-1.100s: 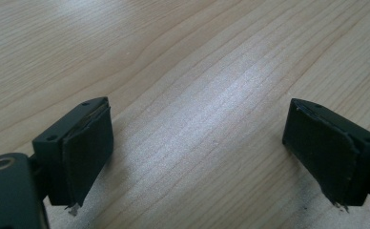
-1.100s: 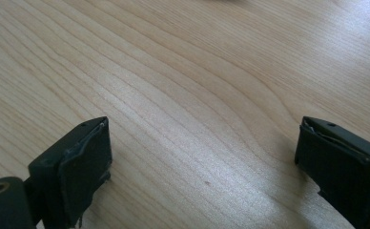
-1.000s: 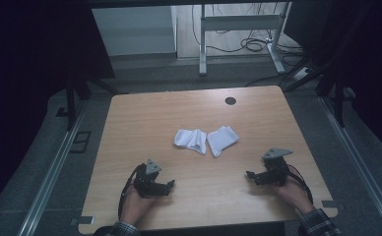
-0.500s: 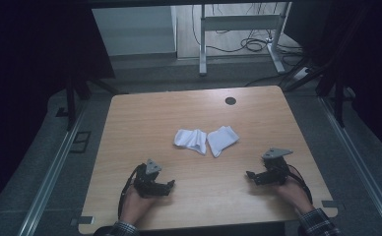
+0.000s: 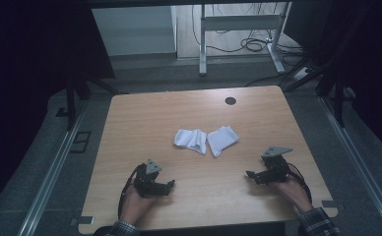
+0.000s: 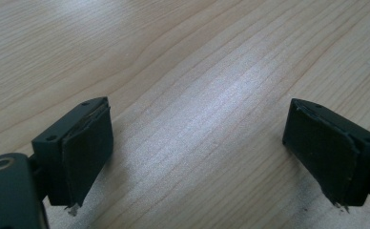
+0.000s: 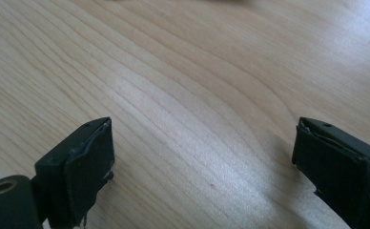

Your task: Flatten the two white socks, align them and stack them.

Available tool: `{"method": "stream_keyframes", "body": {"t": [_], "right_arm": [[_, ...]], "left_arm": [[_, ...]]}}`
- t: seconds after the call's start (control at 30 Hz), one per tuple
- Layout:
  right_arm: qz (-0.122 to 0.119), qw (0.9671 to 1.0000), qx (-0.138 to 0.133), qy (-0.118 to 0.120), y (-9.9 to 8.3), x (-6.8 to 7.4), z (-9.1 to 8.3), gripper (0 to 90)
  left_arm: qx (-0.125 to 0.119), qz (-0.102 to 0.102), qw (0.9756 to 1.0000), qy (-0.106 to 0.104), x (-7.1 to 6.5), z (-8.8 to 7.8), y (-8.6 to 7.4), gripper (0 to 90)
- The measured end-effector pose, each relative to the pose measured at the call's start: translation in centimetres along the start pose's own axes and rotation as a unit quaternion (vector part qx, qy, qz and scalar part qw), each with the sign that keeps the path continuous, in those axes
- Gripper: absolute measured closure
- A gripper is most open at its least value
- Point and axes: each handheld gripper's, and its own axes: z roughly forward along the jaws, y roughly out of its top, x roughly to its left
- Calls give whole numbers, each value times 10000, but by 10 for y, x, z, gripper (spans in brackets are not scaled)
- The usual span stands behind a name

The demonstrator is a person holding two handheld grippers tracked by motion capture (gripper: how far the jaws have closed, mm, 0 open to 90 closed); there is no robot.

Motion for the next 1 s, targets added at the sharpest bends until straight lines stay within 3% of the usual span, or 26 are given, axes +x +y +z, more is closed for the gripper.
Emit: {"method": "stream_keyframes", "body": {"t": [0.5, 0.63, 1.0], "right_arm": [[-12, 9995, -244, 205, 9, -1, -7, 61], [51, 9994, -145, 311, 13, 1, -7, 63], [131, 9995, -83, 260, 22, -1, -7, 69]], "left_arm": [[-7, -1, 10000, -4, 0, 0, 0, 100], [-9, -8, 10000, -3, 0, 0, 0, 100], [-8, -8, 10000, -3, 0, 0, 0, 100]]}}
